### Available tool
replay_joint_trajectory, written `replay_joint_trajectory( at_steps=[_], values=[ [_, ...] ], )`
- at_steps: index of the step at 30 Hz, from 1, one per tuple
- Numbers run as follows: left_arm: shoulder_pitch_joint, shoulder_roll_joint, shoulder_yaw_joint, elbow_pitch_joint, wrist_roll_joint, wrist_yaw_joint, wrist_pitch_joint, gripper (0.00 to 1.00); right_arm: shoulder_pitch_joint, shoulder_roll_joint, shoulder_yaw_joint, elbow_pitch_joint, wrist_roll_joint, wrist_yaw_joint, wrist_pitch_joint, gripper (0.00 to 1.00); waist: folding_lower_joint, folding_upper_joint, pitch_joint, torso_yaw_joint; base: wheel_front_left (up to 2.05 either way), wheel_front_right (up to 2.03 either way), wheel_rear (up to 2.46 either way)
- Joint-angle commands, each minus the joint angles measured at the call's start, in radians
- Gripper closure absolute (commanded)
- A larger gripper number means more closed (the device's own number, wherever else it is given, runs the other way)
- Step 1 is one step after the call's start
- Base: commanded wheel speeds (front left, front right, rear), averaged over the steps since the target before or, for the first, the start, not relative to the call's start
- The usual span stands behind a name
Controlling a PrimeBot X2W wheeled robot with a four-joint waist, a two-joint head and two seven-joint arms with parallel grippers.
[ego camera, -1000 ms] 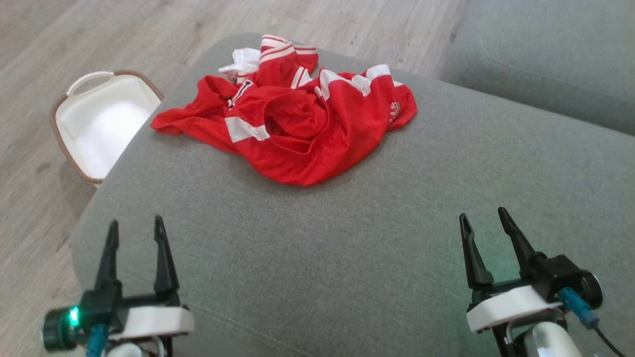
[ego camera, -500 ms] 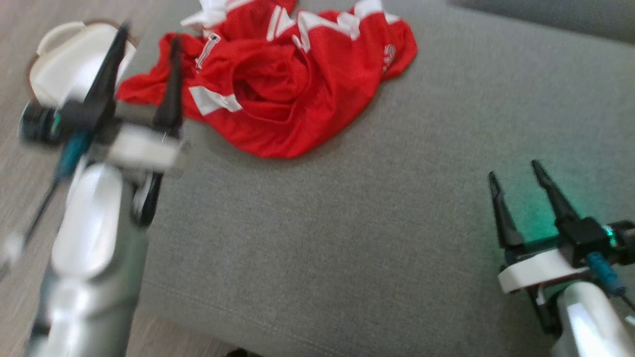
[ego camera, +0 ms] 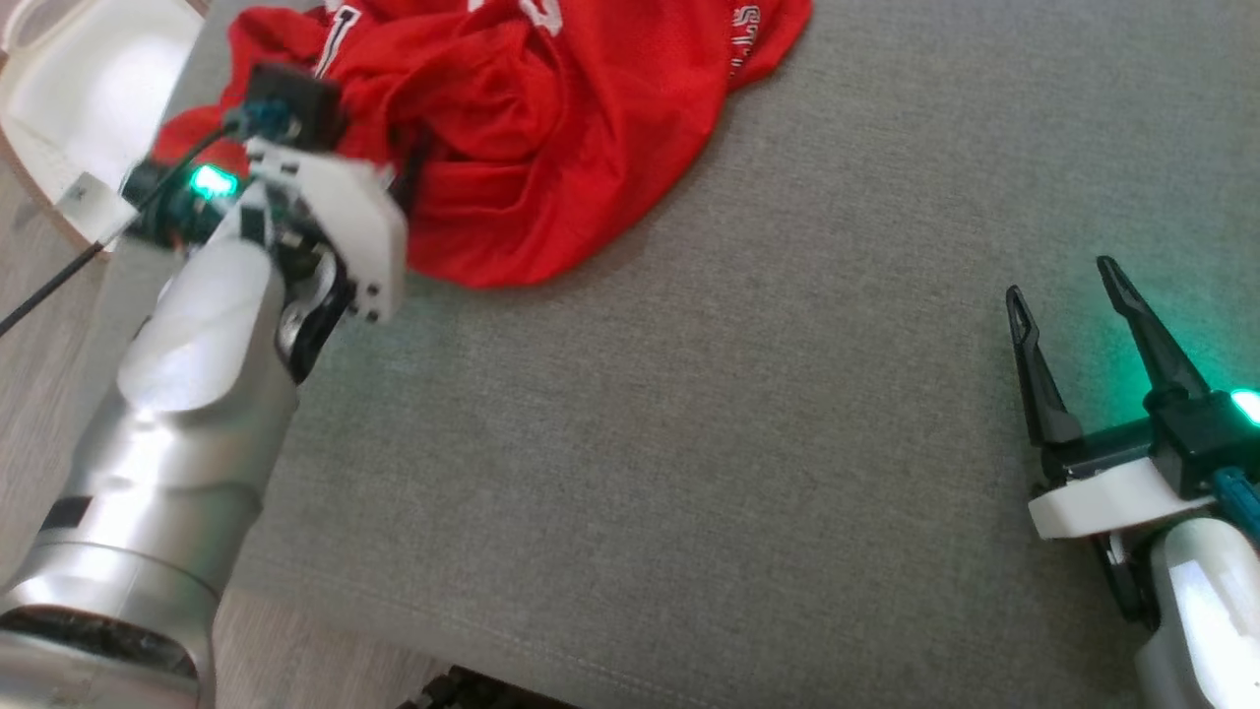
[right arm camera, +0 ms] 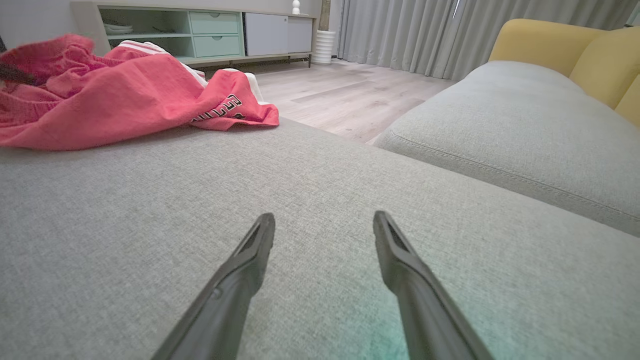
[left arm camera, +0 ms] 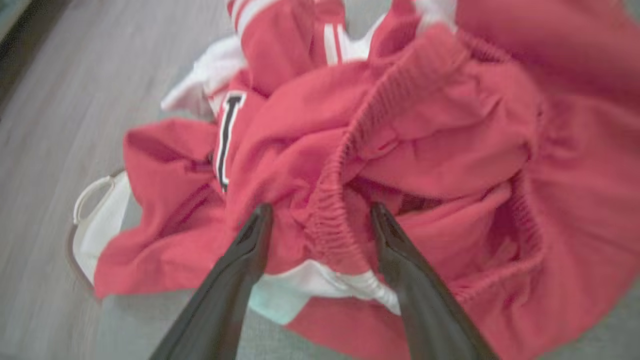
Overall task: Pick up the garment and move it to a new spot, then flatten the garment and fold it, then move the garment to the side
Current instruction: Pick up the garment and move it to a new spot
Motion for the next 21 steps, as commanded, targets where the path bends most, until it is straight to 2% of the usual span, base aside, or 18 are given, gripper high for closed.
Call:
replay_joint_trajectory(
  at_steps=[1,3,4,5,10,12,17,21],
  values=[
    [-0.057,0.046,0.025,0.003,-0.010,0.002,0.004,0.00,-0.020,-0.013,0.021,-0.035,-0.008,-0.001,-0.009,0.00,-0.0001,0.0000,0.008,-0.009,0.00,0.00,0.00],
    [-0.068,0.040,0.021,0.049,-0.014,0.002,-0.014,0.00,-0.022,-0.016,0.018,-0.042,-0.009,-0.001,-0.009,0.00,-0.0001,0.0000,0.015,-0.017,0.00,0.00,0.00],
    [-0.072,0.037,0.017,0.068,-0.013,0.002,-0.032,0.42,-0.022,-0.017,0.018,-0.045,-0.009,-0.001,-0.009,0.00,-0.0001,0.0000,0.018,-0.020,0.00,0.00,0.00],
    [-0.076,0.033,0.013,0.082,-0.016,0.002,-0.055,1.00,-0.023,-0.018,0.017,-0.047,-0.009,-0.001,-0.009,0.00,-0.0001,0.0000,0.020,-0.023,0.00,0.00,0.00],
    [-0.113,0.037,-0.011,0.118,-0.021,0.002,-0.202,1.00,-0.028,-0.005,0.017,-0.046,-0.007,-0.001,-0.009,0.00,-0.0001,0.0000,0.000,-0.041,0.00,0.00,0.00],
    [-0.122,0.039,-0.019,0.122,-0.021,0.002,-0.221,1.00,-0.028,0.001,0.017,-0.044,-0.005,-0.001,-0.009,0.00,-0.0001,0.0000,-0.012,-0.046,0.00,0.00,0.00],
    [-0.184,0.060,-0.047,0.125,0.008,0.002,-0.318,1.00,-0.023,0.045,0.017,-0.033,0.008,-0.001,-0.009,0.00,-0.0001,0.0000,-0.105,-0.089,0.00,0.00,0.00],
    [-0.223,0.062,-0.104,0.055,0.005,0.002,-0.386,1.00,-0.010,0.091,0.011,-0.028,0.015,-0.001,-0.009,0.00,-0.0001,0.0000,-0.189,-0.146,0.00,0.00,0.00]
  ],
)
